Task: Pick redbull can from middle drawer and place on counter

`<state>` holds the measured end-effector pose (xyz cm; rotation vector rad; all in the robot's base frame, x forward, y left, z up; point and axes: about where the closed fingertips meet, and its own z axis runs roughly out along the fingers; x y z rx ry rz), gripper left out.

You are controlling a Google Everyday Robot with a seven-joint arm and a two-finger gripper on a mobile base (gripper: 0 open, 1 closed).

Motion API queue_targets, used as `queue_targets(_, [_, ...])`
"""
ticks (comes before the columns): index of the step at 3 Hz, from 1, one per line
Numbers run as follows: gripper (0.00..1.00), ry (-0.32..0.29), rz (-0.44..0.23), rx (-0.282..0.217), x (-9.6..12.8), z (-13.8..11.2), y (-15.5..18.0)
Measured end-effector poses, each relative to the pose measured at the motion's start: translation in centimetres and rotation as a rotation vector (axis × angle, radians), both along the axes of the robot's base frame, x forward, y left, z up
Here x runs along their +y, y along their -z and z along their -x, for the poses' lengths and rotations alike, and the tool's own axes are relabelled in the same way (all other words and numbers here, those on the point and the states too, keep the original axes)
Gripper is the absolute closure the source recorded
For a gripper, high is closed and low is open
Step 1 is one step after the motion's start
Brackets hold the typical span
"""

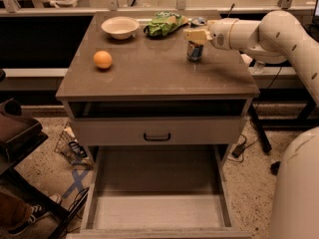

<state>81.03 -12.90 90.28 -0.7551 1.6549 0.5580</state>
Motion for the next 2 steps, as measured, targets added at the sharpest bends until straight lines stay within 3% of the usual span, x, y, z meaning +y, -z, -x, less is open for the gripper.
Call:
queue_targets(1, [0.05, -0.005, -0.001, 0.001, 0.34, -0.05, 0.10])
queue_targets(2, [0.00, -0.007, -0.001, 0.002, 0.52, -0.07, 0.16])
